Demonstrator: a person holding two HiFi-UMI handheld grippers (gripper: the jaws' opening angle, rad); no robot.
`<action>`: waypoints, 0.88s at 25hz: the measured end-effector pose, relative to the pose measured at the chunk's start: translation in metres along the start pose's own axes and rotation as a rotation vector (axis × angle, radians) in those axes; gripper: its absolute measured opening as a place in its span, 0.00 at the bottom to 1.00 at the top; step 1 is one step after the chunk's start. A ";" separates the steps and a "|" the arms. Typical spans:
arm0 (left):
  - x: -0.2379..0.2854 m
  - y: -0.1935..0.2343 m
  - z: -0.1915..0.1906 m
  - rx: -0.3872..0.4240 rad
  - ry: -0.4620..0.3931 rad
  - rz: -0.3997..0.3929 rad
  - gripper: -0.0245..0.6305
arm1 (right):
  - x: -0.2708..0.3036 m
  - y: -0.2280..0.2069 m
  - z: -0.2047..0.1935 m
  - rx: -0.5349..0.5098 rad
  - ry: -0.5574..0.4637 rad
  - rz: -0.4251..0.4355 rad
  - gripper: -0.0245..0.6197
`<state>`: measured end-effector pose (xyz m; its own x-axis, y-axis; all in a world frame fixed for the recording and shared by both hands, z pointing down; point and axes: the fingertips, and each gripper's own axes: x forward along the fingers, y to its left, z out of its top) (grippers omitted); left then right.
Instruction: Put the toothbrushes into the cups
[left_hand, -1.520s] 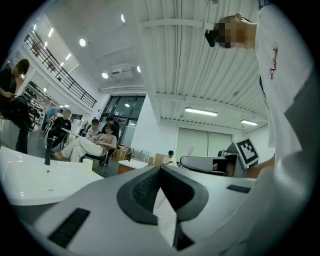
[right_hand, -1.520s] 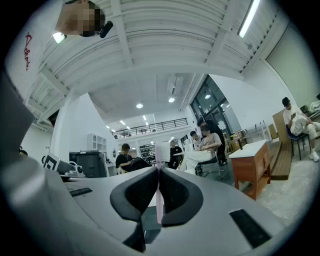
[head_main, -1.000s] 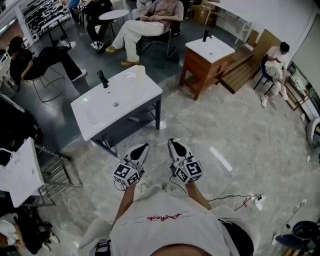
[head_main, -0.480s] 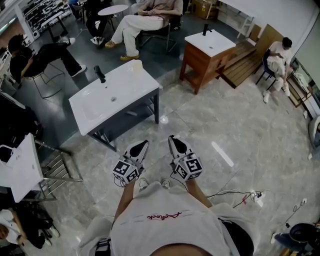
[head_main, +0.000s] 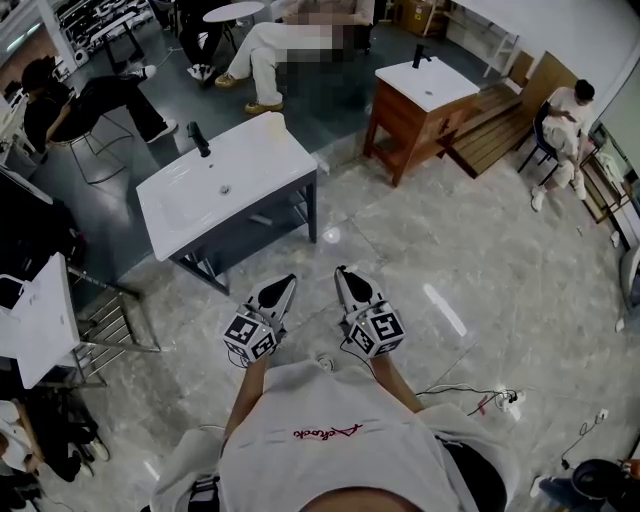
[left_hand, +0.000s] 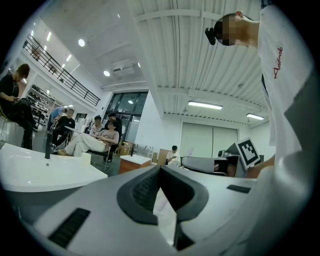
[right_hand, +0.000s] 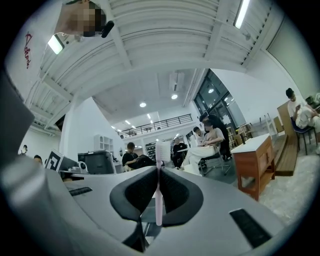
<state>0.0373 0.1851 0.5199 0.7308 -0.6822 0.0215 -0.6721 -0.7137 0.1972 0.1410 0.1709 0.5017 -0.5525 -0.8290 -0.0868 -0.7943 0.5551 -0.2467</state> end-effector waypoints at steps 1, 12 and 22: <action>0.002 0.000 -0.001 -0.001 -0.001 0.003 0.06 | 0.001 -0.001 0.000 0.000 0.002 0.007 0.05; 0.014 0.022 -0.011 -0.024 -0.016 0.041 0.06 | 0.028 -0.011 -0.009 -0.001 0.018 0.053 0.05; 0.053 0.069 -0.001 -0.022 -0.033 0.020 0.06 | 0.082 -0.036 -0.008 -0.010 0.015 0.045 0.05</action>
<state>0.0298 0.1000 0.5353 0.7129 -0.7012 -0.0070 -0.6832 -0.6969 0.2182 0.1222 0.0837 0.5113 -0.5913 -0.8021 -0.0835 -0.7711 0.5926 -0.2329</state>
